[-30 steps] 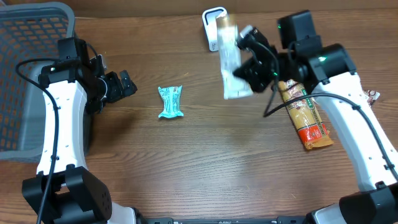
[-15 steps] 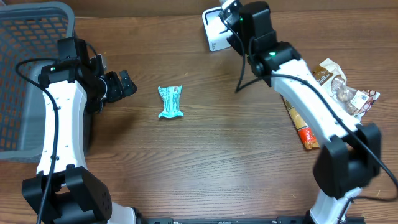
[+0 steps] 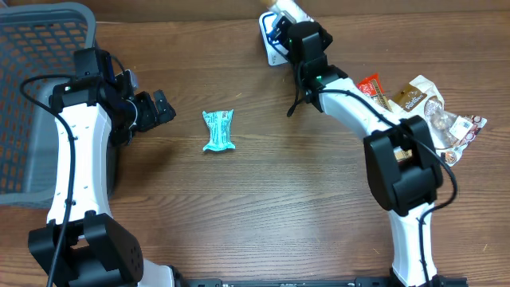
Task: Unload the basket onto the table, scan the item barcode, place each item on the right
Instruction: 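Lift the Pantene tube and hold it at the white scanner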
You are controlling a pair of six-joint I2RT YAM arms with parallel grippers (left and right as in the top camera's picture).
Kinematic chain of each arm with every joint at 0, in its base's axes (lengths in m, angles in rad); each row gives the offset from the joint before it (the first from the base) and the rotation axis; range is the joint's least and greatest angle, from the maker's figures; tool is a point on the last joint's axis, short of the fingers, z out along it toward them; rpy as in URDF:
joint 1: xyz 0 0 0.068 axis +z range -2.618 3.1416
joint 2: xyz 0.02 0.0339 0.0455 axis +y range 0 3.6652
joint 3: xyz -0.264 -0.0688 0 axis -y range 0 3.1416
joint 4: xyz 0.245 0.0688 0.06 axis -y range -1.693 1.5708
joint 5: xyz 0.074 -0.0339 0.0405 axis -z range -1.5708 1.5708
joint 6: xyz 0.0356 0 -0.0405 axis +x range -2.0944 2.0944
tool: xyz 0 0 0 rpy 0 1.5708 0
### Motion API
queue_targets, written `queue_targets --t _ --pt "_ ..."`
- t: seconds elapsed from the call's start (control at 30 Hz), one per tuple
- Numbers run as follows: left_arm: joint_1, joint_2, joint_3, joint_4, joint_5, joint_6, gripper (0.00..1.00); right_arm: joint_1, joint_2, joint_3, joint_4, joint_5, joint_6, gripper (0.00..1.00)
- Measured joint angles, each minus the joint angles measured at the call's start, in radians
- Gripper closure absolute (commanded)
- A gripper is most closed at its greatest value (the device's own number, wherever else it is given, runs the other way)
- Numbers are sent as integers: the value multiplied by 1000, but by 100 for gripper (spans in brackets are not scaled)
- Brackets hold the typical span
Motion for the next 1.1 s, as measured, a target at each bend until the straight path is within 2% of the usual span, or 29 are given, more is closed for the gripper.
queue_targets --t 0.27,0.73,1.1 --pt "0 0 0 0 0 0 0 0 76 0 35 63 -134 96" --pt "0 0 0 0 0 0 0 0 81 0 39 79 -181 96" --pt "0 0 0 0 0 0 0 1 81 0 38 127 -271 96"
